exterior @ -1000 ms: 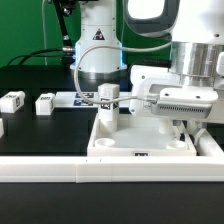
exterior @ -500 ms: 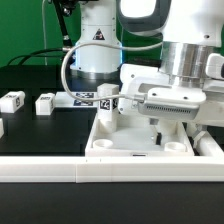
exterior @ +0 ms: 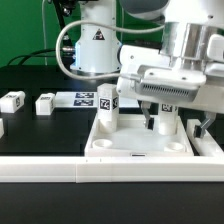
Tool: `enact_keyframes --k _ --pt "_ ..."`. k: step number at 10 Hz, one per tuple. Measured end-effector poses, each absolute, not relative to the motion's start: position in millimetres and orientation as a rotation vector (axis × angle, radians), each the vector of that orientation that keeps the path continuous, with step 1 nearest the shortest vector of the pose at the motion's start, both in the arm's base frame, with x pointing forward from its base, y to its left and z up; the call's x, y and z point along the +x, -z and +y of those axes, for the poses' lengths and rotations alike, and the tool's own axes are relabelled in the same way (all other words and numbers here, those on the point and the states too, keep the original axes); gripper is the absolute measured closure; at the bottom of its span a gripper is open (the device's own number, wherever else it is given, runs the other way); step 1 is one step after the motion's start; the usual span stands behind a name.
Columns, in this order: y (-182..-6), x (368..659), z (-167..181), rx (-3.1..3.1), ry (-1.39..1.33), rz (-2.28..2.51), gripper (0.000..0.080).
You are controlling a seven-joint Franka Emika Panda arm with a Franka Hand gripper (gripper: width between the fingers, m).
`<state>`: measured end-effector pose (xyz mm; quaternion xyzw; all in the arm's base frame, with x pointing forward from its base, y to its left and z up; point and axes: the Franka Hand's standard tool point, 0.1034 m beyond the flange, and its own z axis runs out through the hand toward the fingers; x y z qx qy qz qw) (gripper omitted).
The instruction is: Assemble square table
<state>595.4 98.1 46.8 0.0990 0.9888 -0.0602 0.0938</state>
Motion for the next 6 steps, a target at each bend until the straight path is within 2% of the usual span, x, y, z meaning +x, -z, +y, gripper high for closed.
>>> enact_keyframes --k 3,6 --pt "-75.8 596 63 0.264 0.143 2.887 0.0151" --pt "-93.9 600 23 0.212 0.196 2.878 0.0151"
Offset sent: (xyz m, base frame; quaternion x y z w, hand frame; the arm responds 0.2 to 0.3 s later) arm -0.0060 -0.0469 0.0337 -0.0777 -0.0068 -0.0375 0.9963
